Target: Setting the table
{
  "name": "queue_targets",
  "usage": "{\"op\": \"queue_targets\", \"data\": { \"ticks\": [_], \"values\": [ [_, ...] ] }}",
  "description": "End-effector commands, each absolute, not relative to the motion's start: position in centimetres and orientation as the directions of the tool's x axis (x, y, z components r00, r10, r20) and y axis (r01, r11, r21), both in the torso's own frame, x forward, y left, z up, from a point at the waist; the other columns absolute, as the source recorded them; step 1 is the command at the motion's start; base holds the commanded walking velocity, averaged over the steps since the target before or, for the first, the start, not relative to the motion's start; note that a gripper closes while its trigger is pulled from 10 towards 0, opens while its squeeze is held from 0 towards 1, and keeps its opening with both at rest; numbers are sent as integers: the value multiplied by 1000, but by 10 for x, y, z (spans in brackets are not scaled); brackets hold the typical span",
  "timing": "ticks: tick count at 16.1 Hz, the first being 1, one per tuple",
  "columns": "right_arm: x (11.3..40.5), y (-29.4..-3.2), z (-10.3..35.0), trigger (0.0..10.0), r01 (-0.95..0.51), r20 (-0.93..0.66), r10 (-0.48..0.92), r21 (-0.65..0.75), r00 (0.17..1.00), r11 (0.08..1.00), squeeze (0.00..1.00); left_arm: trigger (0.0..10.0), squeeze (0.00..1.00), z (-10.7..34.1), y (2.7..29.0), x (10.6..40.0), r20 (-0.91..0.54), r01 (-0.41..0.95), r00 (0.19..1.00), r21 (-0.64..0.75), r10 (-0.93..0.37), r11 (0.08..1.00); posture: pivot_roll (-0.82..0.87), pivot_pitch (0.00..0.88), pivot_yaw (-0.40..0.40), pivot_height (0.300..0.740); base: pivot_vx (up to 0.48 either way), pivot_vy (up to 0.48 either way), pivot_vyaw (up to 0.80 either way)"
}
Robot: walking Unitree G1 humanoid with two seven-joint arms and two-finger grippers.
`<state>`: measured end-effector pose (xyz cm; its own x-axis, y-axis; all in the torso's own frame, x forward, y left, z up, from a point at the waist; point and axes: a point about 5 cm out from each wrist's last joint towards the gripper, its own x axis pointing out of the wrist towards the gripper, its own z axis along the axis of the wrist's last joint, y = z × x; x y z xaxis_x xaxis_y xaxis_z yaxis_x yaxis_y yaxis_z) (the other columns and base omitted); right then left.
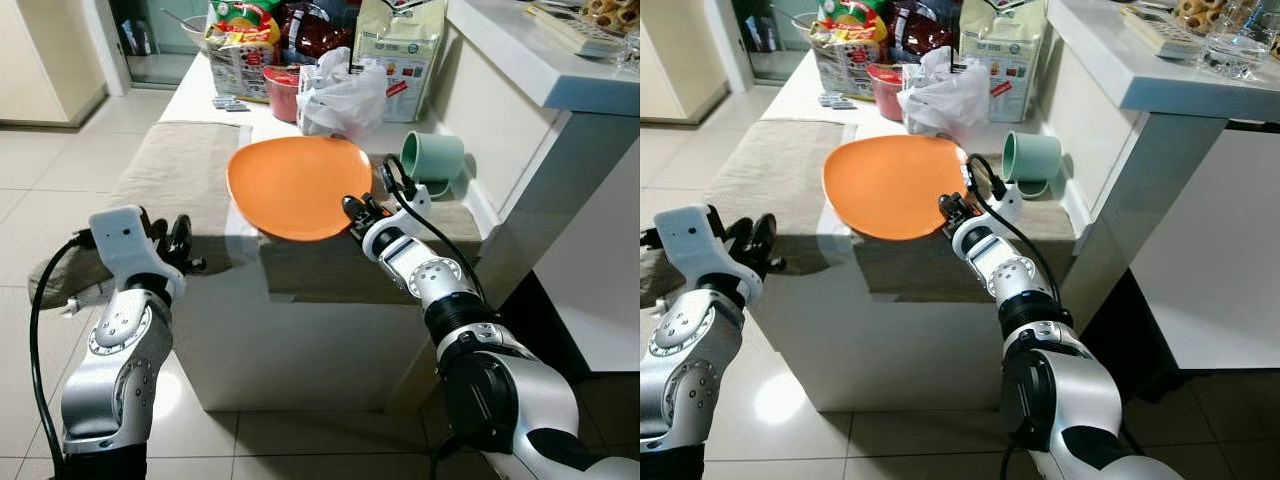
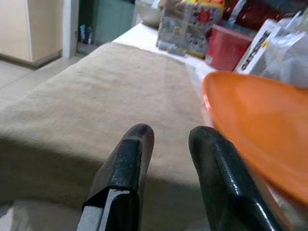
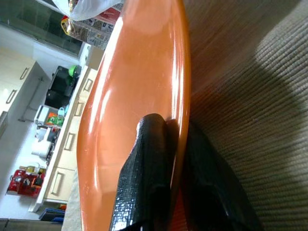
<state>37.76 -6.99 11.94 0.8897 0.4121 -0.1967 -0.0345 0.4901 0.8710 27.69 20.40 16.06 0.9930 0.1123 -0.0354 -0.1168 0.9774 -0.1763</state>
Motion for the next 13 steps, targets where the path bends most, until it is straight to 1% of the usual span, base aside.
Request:
{"op": "queue_targets", "data": {
  "ticks": [1, 5, 13],
  "values": [
    [362, -74, 84, 10000, 71, -367, 401, 805, 839, 589, 0, 10000, 0, 170, 201, 278, 4, -93, 995, -165, 95, 982, 39, 49, -24, 740, -307, 0, 0],
    [361, -75, 84, 10000, 67, -368, 403, 803, 838, 593, 0, 10000, 0, 170, 200, 279, 7, -91, 996, -151, 93, 984, 36, 50, -24, 740, -445, 0, 0],
    [359, -75, 81, 10000, 65, -373, 404, 797, 835, 601, 0, 10000, 0, 168, 199, 279, 5, -85, 996, -142, 86, 986, 36, 58, -25, 740, -385, 0, 0]
  ]
}}
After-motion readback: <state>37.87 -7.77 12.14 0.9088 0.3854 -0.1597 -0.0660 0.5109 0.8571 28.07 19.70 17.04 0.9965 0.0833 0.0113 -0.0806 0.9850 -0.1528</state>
